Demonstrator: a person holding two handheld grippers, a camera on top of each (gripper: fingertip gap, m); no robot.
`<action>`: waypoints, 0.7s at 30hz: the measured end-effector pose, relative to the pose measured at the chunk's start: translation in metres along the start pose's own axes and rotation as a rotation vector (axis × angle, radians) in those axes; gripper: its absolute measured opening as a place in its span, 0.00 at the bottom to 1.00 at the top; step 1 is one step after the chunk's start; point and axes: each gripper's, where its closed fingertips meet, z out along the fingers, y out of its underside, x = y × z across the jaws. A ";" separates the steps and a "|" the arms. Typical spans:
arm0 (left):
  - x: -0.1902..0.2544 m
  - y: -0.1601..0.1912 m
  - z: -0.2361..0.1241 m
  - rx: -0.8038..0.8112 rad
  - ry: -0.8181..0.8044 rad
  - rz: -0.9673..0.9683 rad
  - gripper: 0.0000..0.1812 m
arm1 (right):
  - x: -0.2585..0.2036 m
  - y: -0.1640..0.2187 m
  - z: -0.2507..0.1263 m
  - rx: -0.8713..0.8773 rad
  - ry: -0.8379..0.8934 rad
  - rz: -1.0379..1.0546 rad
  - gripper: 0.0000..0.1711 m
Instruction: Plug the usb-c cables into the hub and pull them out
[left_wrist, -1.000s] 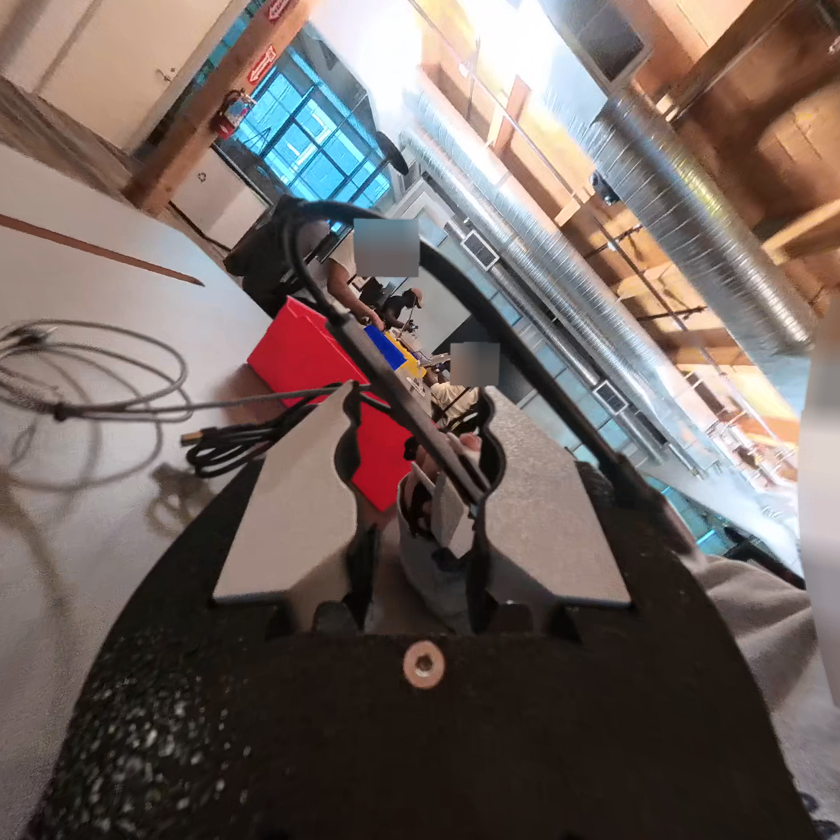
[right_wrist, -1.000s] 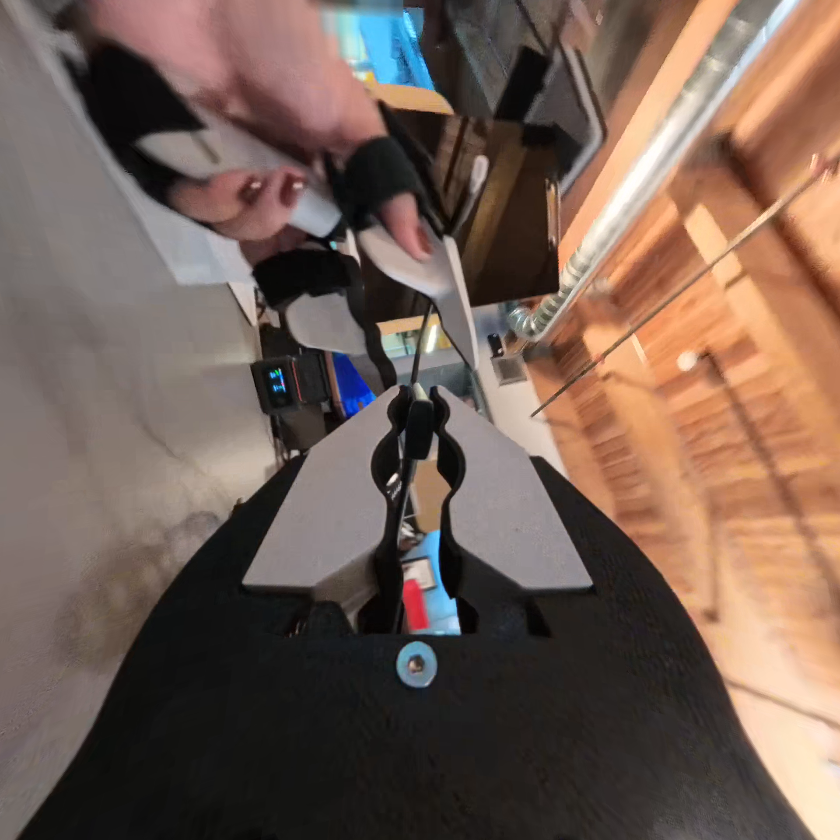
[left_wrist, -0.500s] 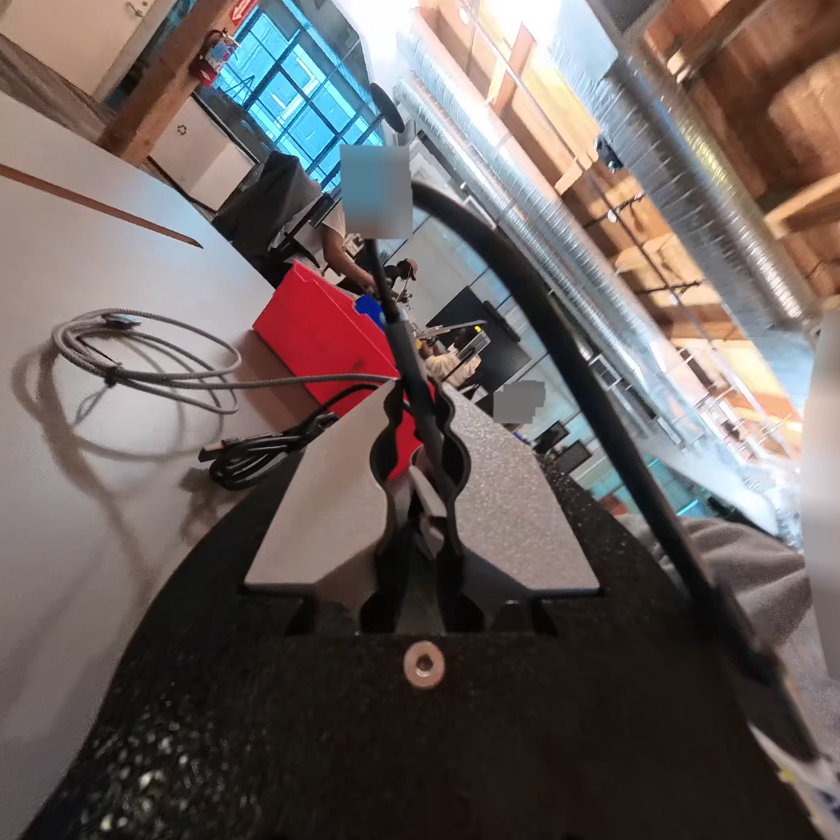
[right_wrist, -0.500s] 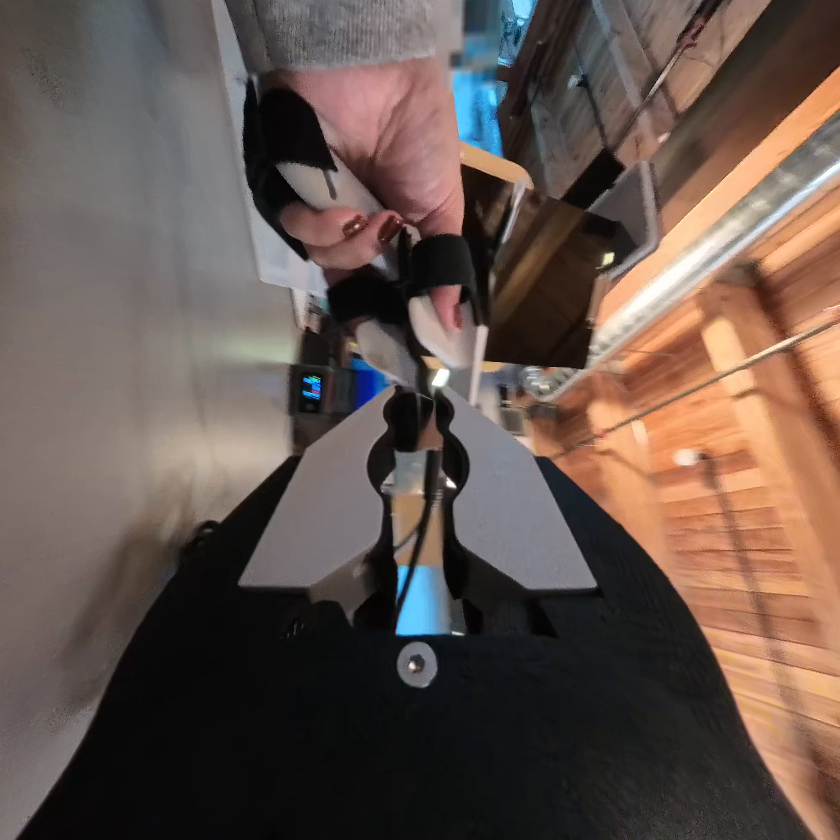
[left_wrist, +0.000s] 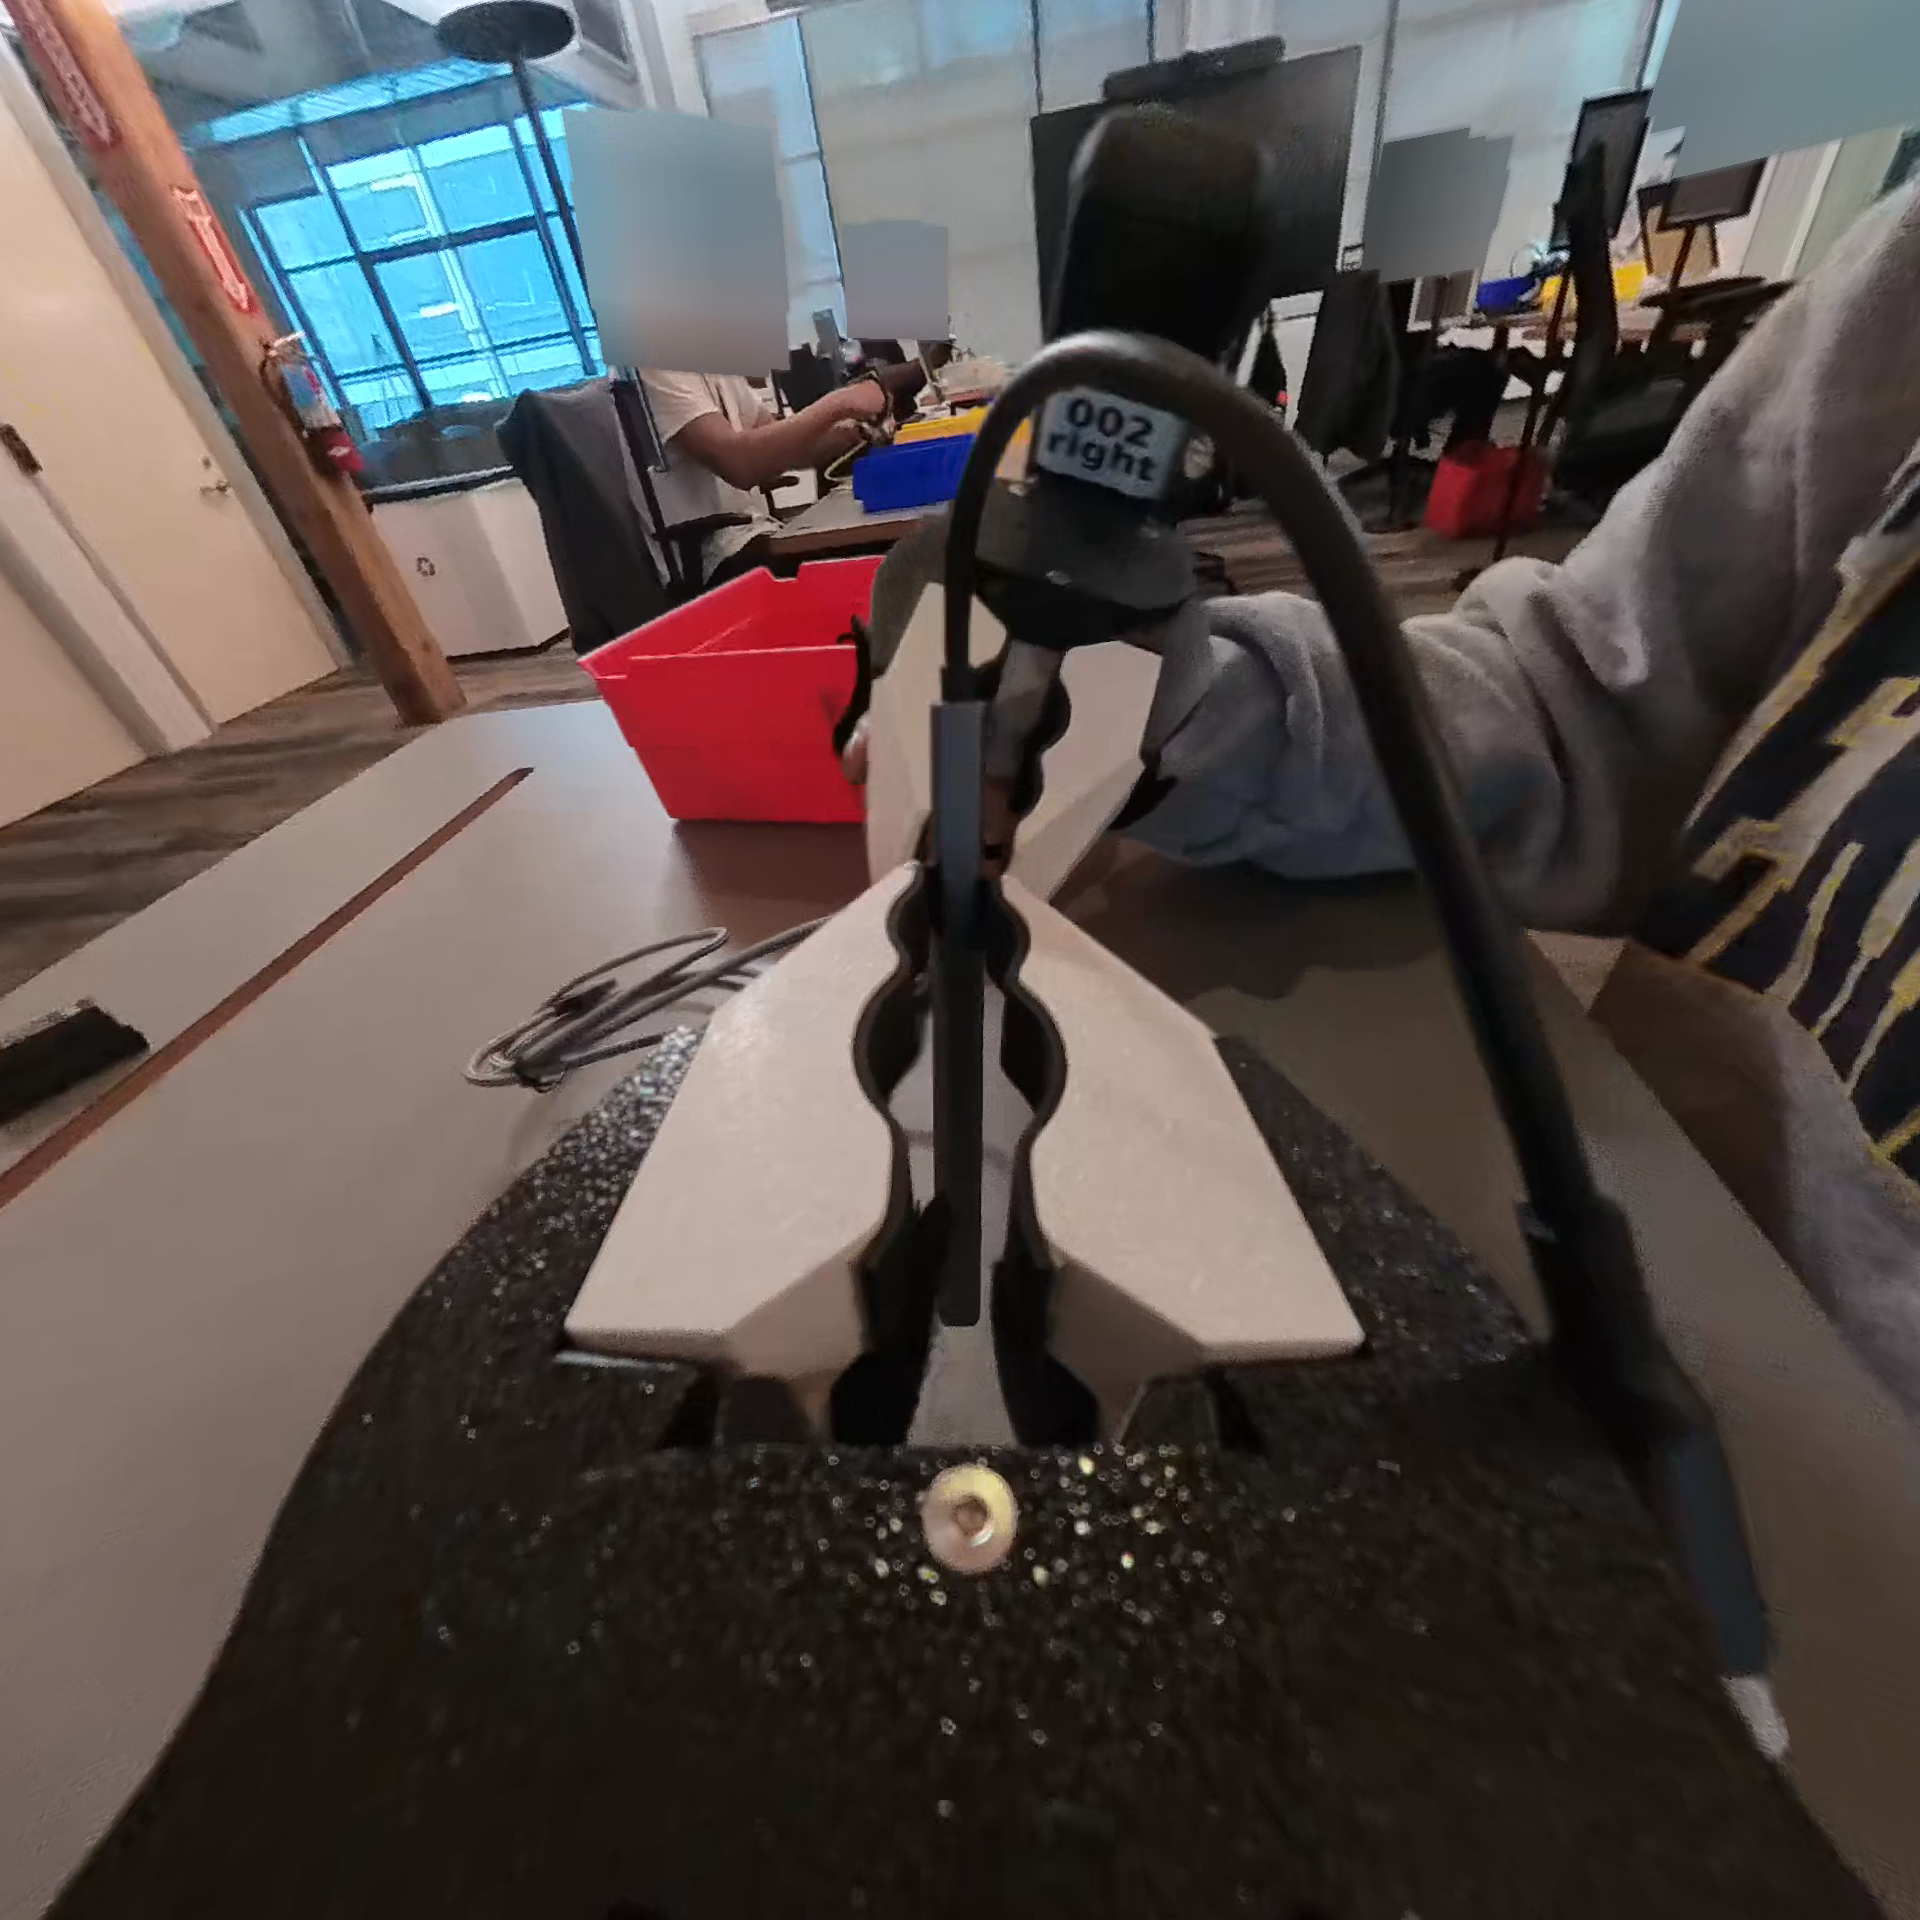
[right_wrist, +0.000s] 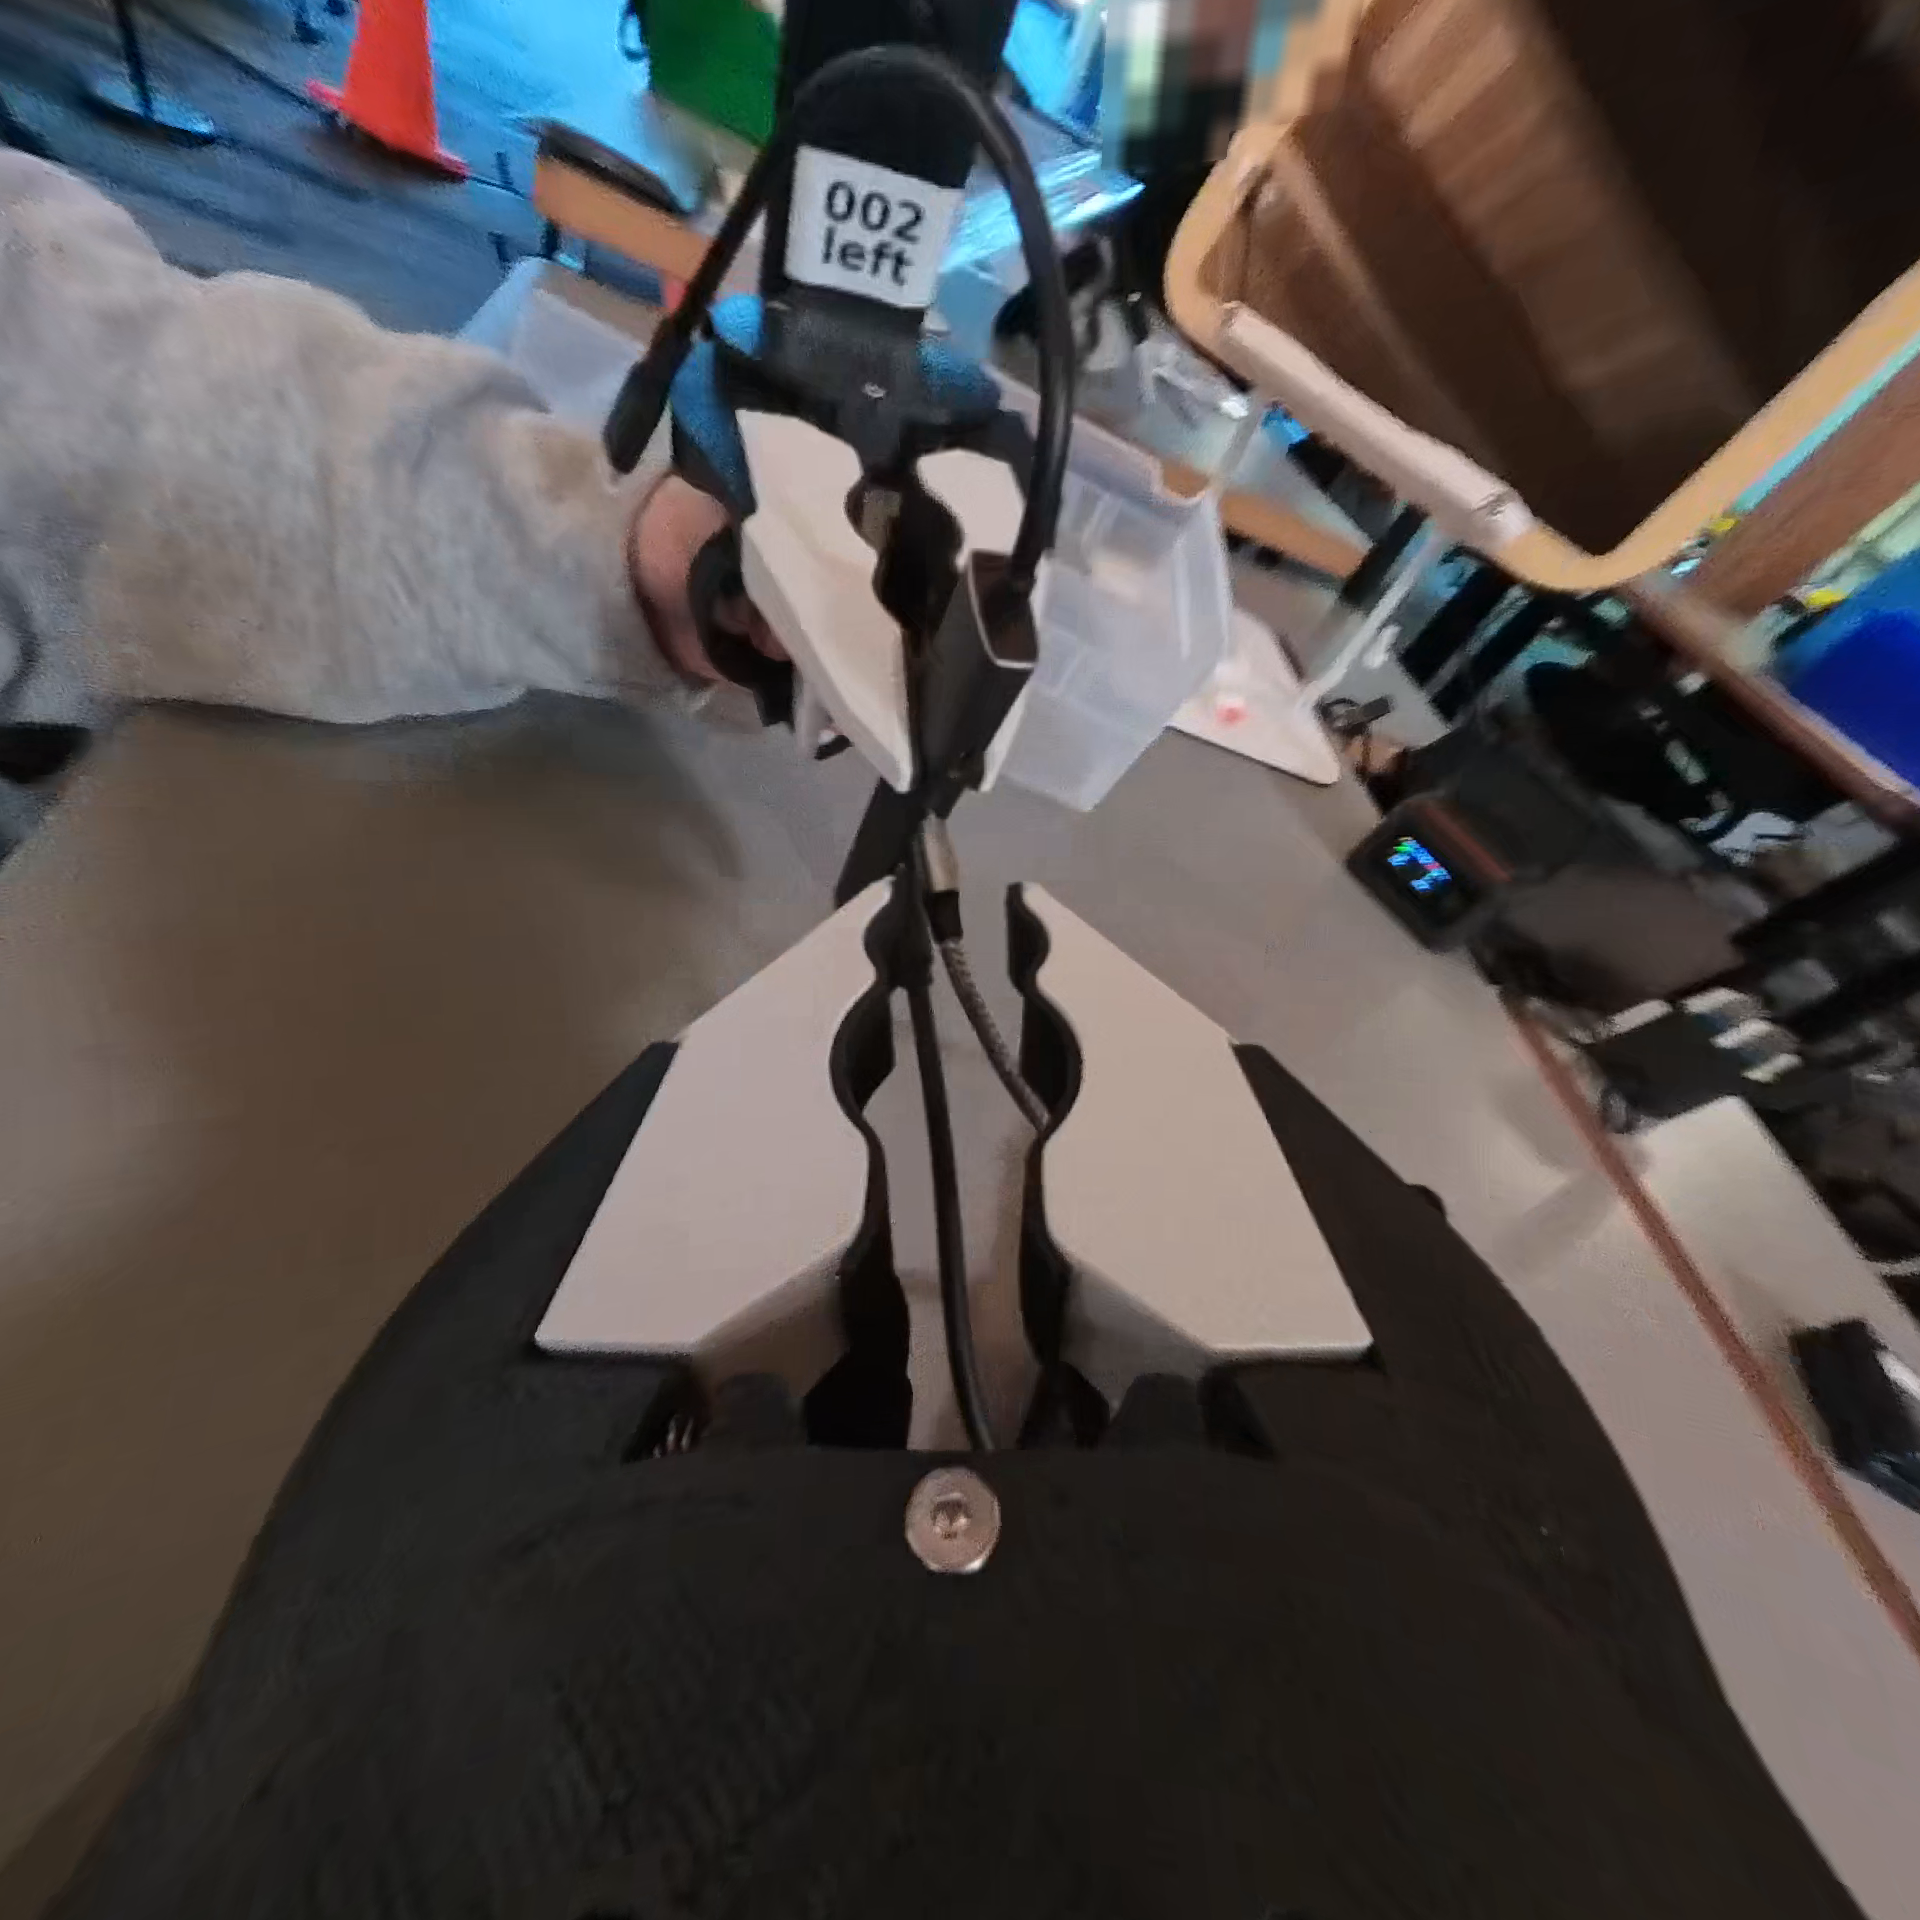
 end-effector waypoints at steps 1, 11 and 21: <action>0.002 0.001 0.001 -0.002 0.012 0.002 0.04 | -0.005 0.000 0.002 0.006 -0.030 0.016 0.07; 0.005 0.034 0.003 -0.245 -0.034 0.053 0.05 | -0.014 0.026 0.009 -0.207 -0.049 -0.115 0.03; 0.036 0.002 -0.055 -0.257 -0.109 0.142 0.04 | -0.012 -0.012 -0.043 -0.182 0.021 -0.151 0.03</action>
